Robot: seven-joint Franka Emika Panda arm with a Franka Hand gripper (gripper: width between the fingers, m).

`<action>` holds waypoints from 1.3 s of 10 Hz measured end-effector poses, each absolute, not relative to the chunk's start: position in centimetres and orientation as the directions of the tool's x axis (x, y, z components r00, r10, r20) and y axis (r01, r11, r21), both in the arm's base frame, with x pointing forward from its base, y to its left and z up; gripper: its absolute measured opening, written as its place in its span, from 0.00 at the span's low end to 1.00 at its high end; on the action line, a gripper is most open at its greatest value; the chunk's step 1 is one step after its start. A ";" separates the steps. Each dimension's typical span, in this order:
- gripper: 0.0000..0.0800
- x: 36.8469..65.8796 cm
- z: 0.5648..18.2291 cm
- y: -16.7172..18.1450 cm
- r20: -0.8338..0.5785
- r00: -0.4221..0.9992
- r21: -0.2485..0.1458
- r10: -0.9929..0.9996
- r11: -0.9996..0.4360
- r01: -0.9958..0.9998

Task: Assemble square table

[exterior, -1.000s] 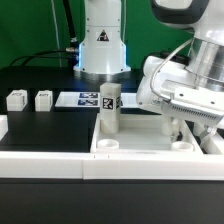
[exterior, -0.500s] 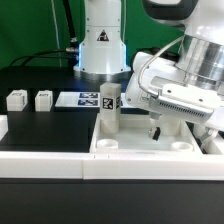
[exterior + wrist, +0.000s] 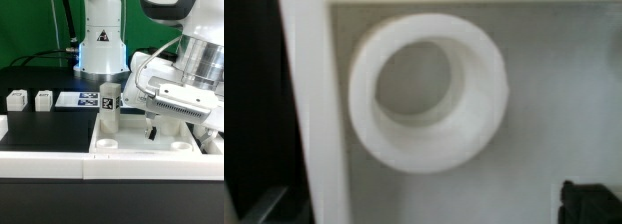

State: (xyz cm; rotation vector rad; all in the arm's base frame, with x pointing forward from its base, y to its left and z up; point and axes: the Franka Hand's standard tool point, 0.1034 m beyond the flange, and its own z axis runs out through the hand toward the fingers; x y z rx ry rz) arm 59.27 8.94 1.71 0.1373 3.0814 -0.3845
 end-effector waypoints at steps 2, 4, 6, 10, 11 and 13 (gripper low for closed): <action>0.81 60.8 7.7 8.5 -0.108 -0.989 -0.273 0.103 0.953 0.130; 0.81 61.0 12.5 6.1 -0.165 -0.976 -0.296 0.143 0.937 0.187; 0.81 58.7 15.0 0.6 -0.205 -0.938 -0.307 0.278 0.892 0.332; 0.81 56.8 14.4 -7.4 -0.205 -0.835 -0.262 0.510 0.793 0.549; 0.81 56.8 14.4 -7.1 -0.223 -0.800 -0.250 0.557 0.761 0.599; 0.81 56.8 14.3 -7.0 -0.267 -0.660 -0.198 0.703 0.630 0.751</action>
Offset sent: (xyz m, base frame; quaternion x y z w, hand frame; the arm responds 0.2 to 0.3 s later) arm -0.0107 -0.0487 0.0784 0.0456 -0.0239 -0.0112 0.9986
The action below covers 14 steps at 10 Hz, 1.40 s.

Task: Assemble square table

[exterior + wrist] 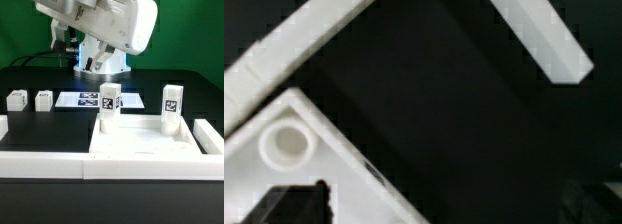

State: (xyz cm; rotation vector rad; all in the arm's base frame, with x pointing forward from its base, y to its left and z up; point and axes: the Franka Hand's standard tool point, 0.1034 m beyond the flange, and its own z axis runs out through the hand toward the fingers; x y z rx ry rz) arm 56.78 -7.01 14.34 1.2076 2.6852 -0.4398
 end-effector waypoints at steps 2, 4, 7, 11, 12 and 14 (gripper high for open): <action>0.81 56.7 14.3 -7.0 -0.290 -0.562 -0.151 0.774 0.543 0.826; 0.81 52.7 13.8 -8.0 -0.290 -0.338 0.006 0.895 0.355 0.935; 0.81 47.4 12.2 -11.1 -0.259 -0.070 0.057 0.963 0.088 0.995; 0.81 46.9 11.2 -11.9 -0.206 0.211 0.115 0.955 -0.191 0.975; 0.81 46.9 11.1 -11.9 -0.197 0.259 0.122 0.946 -0.238 0.963; 0.81 46.8 11.0 -11.9 -0.174 0.370 0.139 0.912 -0.349 0.927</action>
Offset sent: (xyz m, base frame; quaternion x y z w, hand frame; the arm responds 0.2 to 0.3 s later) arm -0.0919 -0.0282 -0.0048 -0.1029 -0.0035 0.3044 0.9470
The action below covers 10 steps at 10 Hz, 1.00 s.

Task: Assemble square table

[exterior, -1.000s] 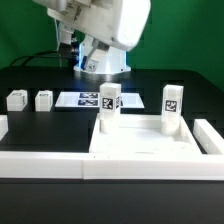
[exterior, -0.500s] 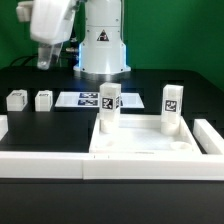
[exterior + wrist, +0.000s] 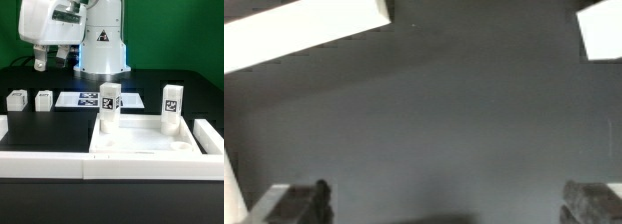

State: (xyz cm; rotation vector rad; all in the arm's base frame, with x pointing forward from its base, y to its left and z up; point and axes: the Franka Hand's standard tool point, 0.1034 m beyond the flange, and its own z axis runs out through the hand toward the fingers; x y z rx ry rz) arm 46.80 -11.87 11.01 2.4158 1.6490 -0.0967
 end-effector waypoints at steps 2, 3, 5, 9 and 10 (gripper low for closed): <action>0.81 45.2 9.8 -13.2 -0.127 0.648 0.160 0.751 -0.629 0.761; 0.81 44.8 9.3 -13.5 -0.114 0.735 0.161 0.668 -0.718 0.677; 0.81 44.3 8.1 -13.8 -0.091 0.862 0.136 0.498 -0.852 0.506; 0.81 44.3 7.9 -13.0 -0.095 0.923 0.106 0.373 -0.918 0.382; 0.81 44.4 8.0 -13.0 -0.093 0.921 0.106 0.379 -0.916 0.388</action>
Offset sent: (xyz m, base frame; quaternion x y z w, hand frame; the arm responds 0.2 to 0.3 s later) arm -0.0171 -0.0256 -0.0231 0.0137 -0.0346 0.3557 0.9339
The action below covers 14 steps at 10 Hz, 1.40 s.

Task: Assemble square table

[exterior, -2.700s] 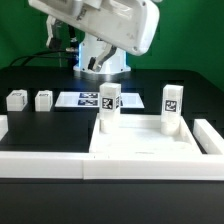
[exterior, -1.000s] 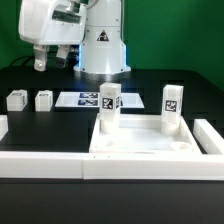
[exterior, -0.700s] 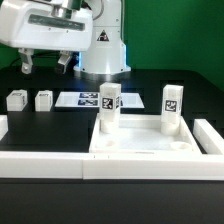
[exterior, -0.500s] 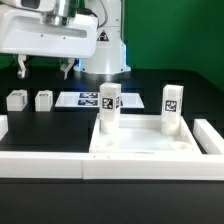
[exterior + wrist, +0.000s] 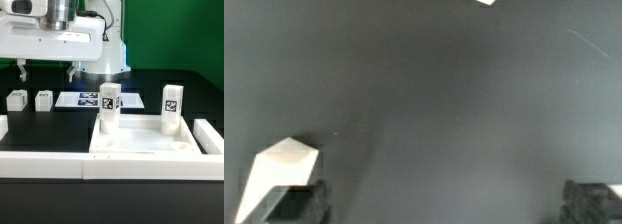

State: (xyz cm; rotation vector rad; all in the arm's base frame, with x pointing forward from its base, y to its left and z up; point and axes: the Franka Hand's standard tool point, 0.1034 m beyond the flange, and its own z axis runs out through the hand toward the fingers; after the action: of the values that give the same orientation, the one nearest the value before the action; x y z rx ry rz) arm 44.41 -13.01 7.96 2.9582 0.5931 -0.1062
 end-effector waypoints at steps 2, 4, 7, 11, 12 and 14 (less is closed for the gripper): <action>0.81 42.9 6.9 -13.5 -0.173 0.932 0.072 0.320 -0.939 0.336; 0.81 42.0 6.9 -14.1 -0.360 0.909 0.047 0.208 -0.970 0.240; 0.81 41.0 6.6 -14.9 -0.587 0.797 -0.003 0.139 -0.985 0.170; 0.81 41.5 5.8 -14.0 -0.730 0.668 -0.029 0.145 -0.983 0.182; 0.81 40.4 4.8 -14.1 -0.746 0.663 0.008 0.062 -0.995 0.103; 0.81 39.4 4.0 -14.6 -0.760 0.648 0.004 0.051 -0.997 0.083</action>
Offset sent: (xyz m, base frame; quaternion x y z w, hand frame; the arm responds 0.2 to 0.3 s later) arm -0.0241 -0.0240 -0.0005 0.0496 -0.2699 0.1548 0.9491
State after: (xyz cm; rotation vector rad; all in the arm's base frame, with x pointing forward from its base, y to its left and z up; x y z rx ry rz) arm 39.40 -14.62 3.98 2.8163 0.1140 -1.2978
